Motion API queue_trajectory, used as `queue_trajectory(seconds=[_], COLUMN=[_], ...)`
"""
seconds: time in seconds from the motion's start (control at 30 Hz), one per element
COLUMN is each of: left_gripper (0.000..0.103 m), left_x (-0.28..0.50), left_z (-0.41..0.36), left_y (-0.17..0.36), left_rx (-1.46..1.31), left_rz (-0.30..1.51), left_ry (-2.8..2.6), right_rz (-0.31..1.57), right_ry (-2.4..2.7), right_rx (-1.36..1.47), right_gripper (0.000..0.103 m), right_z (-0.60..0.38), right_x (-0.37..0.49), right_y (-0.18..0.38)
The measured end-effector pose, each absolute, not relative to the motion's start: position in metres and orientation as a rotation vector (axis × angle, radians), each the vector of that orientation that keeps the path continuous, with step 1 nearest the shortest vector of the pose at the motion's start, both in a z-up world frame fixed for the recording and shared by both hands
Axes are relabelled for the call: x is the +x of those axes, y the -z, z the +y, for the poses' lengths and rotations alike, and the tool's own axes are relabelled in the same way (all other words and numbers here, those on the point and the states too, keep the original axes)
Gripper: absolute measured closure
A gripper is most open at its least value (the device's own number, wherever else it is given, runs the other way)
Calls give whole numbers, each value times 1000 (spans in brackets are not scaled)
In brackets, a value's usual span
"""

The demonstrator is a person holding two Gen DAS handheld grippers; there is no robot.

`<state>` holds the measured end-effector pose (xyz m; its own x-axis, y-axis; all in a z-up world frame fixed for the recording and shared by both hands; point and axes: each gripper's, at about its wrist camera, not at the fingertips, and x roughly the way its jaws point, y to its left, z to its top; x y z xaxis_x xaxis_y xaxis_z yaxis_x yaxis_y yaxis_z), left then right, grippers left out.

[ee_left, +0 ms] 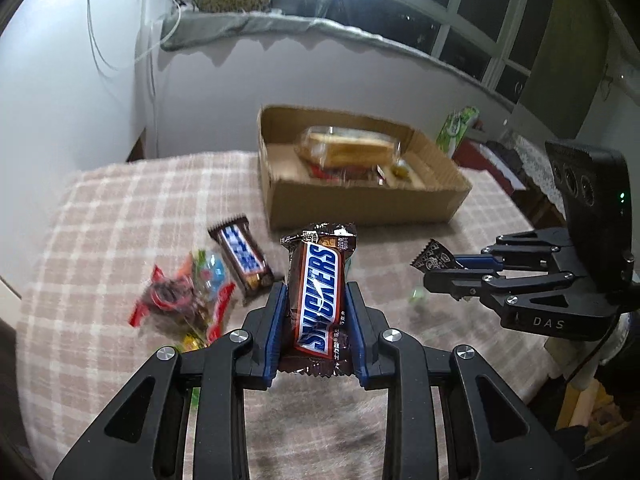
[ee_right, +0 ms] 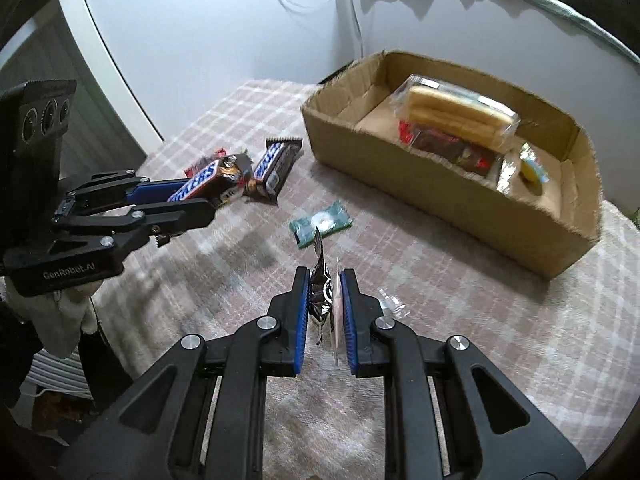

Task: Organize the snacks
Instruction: 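Grasp the Snickers bar with the left tool while the right tool grasps the black packet, then carry the Snickers bar and black packet into the box and open both tools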

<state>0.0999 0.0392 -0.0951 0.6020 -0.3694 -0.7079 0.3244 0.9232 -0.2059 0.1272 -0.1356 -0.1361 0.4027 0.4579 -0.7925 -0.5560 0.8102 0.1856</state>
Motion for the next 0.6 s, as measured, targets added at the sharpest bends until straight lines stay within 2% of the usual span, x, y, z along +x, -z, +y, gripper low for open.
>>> queue_trajectory(seconds=[0.6], left_gripper=[76], left_x=[141], left_z=[31], left_y=[37], left_rx=[-63], left_rz=[701], left_ry=[405], right_rz=[817], right_ry=[-551], right_rx=[-48], right_gripper=[87], right_z=[-187], right_x=[160], right_y=[59])
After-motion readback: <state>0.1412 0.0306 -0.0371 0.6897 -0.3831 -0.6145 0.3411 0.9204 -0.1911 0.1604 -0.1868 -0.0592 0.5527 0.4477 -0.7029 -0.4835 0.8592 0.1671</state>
